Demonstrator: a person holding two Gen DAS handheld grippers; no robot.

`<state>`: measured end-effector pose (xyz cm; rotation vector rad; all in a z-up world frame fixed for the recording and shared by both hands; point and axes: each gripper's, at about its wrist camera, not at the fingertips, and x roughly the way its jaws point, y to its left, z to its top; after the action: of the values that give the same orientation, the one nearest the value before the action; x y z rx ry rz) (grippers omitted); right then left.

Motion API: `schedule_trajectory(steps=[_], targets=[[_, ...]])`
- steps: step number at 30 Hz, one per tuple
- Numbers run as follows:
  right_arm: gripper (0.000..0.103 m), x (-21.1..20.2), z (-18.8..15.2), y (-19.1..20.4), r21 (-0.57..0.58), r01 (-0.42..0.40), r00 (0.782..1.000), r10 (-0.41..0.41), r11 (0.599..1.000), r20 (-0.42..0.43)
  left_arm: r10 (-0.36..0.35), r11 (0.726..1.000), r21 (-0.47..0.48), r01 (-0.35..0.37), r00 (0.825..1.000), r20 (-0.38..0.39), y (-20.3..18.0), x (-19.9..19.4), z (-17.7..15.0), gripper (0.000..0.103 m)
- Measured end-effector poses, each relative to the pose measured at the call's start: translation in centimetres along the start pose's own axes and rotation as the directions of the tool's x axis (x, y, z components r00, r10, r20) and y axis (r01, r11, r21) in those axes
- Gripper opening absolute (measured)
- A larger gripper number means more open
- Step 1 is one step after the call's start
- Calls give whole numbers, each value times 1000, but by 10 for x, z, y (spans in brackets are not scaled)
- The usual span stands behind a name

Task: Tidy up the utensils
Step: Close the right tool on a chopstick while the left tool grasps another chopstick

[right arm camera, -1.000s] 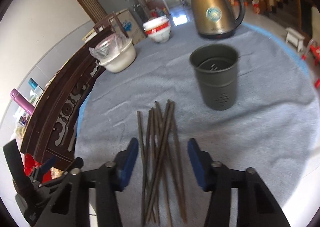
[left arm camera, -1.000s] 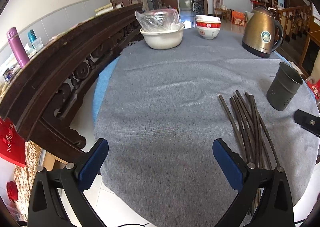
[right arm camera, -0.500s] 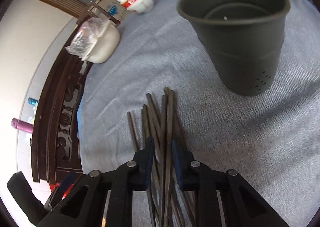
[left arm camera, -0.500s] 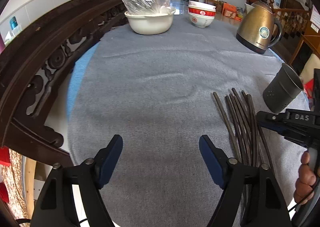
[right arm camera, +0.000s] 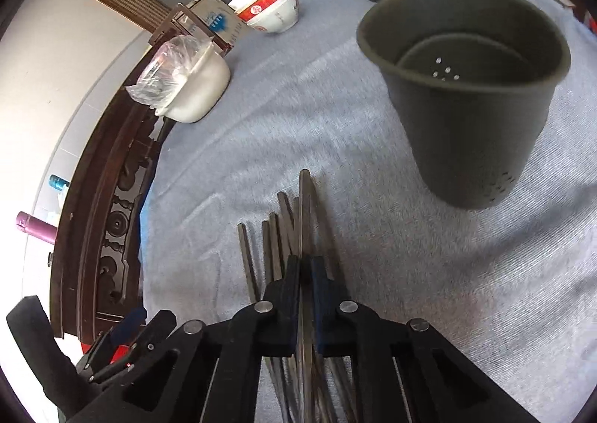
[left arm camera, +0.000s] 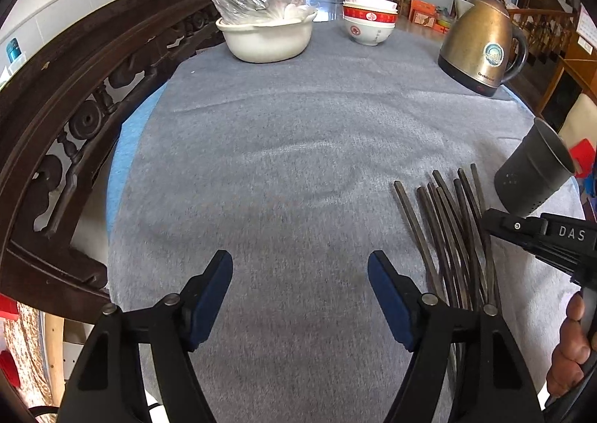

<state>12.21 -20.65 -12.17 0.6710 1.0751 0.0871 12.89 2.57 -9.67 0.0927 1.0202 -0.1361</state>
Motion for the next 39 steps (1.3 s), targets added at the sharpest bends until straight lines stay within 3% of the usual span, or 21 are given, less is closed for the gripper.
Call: schedule_trajectory(steps=[8, 16, 19, 23, 27, 35, 36, 38, 39], targets=[[10, -1, 9, -19, 23, 45, 999, -45, 999, -18, -32, 999, 7, 32, 999, -40, -7, 14, 9, 76], [11, 2, 13, -24, 28, 73, 997, -72, 997, -24, -118, 992, 39, 123, 988, -103, -36, 41, 27, 76], [17, 5, 17, -26, 56, 54, 998, -53, 997, -20, -138, 989, 33, 143, 983, -124, -40, 50, 30, 76], [41, 2, 21, -27, 72, 22, 999, -24, 997, 21, -182, 983, 6, 186, 969, -165, -41, 62, 36, 67], [41, 3, 28, -29, 95, -3, 999, -1, 995, 39, -214, 977, -19, 214, 958, -191, -43, 73, 43, 62], [34, 20, 35, -31, 115, 39, 999, -41, 993, 16, -231, 973, -41, 227, 949, -214, -48, 87, 52, 51], [31, 21, 36, -29, 110, 38, 999, -40, 993, 18, -233, 972, -44, 229, 949, -214, -47, 88, 53, 46], [13, 22, 35, -24, 102, 22, 999, -25, 995, 22, -252, 968, -54, 246, 943, -216, -48, 89, 55, 29], [10, 20, 34, -22, 92, 26, 999, -29, 995, 29, -265, 964, -57, 259, 939, -219, -48, 91, 56, 19]])
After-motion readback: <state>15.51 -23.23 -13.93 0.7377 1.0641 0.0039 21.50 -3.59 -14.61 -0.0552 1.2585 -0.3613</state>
